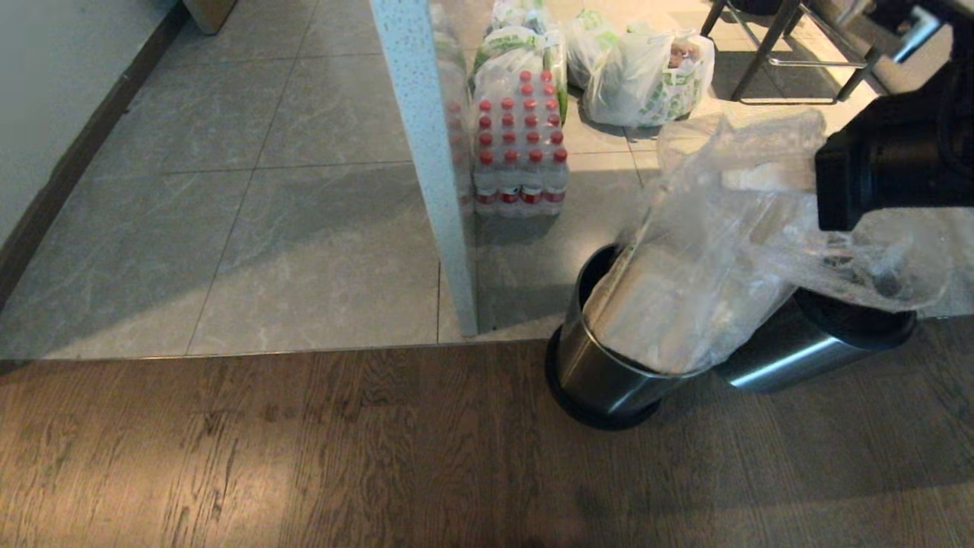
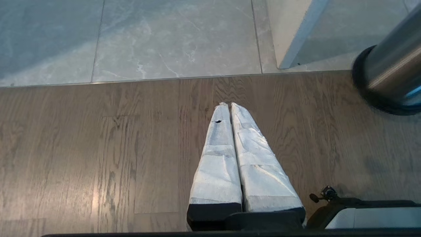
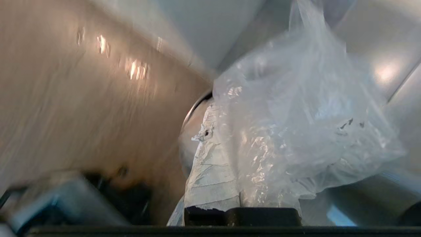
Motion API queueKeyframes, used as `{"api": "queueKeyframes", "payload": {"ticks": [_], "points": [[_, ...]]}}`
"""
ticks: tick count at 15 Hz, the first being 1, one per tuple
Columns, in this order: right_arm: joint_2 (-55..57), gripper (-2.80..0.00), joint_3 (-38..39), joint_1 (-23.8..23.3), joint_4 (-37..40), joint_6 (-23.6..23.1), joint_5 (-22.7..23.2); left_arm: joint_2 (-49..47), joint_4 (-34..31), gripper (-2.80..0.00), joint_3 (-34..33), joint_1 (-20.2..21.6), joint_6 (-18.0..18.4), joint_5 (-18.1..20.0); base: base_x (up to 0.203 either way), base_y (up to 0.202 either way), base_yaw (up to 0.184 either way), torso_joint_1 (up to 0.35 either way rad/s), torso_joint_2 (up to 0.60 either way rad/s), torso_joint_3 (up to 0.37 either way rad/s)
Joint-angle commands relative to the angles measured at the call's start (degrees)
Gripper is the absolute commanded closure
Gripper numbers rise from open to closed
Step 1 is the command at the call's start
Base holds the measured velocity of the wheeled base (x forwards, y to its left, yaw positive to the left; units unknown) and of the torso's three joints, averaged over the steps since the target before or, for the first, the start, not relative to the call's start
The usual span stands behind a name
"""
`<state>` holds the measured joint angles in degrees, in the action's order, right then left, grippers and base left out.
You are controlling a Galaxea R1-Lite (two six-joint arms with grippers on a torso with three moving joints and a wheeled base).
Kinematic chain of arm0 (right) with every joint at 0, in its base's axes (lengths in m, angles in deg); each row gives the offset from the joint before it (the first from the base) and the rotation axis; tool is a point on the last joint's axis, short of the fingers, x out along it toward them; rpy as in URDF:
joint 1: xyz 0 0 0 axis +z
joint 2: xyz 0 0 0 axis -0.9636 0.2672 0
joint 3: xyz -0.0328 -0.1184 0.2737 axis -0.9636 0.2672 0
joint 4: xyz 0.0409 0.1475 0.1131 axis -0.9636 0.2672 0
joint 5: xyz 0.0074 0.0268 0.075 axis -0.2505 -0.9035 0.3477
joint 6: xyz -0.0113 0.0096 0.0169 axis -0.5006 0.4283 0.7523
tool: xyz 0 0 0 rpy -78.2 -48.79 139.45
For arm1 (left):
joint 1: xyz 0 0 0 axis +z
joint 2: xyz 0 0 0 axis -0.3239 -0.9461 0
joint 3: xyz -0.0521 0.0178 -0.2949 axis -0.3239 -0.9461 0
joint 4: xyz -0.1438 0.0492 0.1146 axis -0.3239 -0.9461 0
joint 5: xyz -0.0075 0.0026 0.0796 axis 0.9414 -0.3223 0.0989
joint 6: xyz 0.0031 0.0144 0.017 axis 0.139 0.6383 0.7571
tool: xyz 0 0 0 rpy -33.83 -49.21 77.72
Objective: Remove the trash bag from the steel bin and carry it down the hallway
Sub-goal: Pick up the trash bag
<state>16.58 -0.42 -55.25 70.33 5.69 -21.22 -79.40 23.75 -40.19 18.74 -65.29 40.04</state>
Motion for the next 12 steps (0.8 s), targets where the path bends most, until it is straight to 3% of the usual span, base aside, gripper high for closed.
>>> {"api": "queueKeyframes", "payload": {"ticks": [1,4,9,12], "points": [[-0.43,0.0,3.01,-0.06,0.34,-0.01,-0.44,-0.02,0.01,0.0,-0.09,0.07,-0.02,-0.02,0.0,0.0,0.0,0.0,0.0,0.0],[-1.21,0.0,-4.0,0.37,-0.3,0.13,-1.24,-0.02,0.01,0.0,-0.09,0.07,-0.02,-0.02,0.0,0.0,0.0,0.0,0.0,0.0],[-3.38,0.0,-0.39,0.5,-4.43,0.11,-1.36,-0.02,0.01,0.0,-0.09,0.07,-0.02,-0.02,0.0,0.0,0.0,0.0,0.0,0.0],[-3.57,0.0,-4.74,0.5,-4.73,0.12,-1.34,-0.02,0.01,0.0,-0.09,0.07,-0.02,-0.02,0.0,0.0,0.0,0.0,0.0,0.0]]}}
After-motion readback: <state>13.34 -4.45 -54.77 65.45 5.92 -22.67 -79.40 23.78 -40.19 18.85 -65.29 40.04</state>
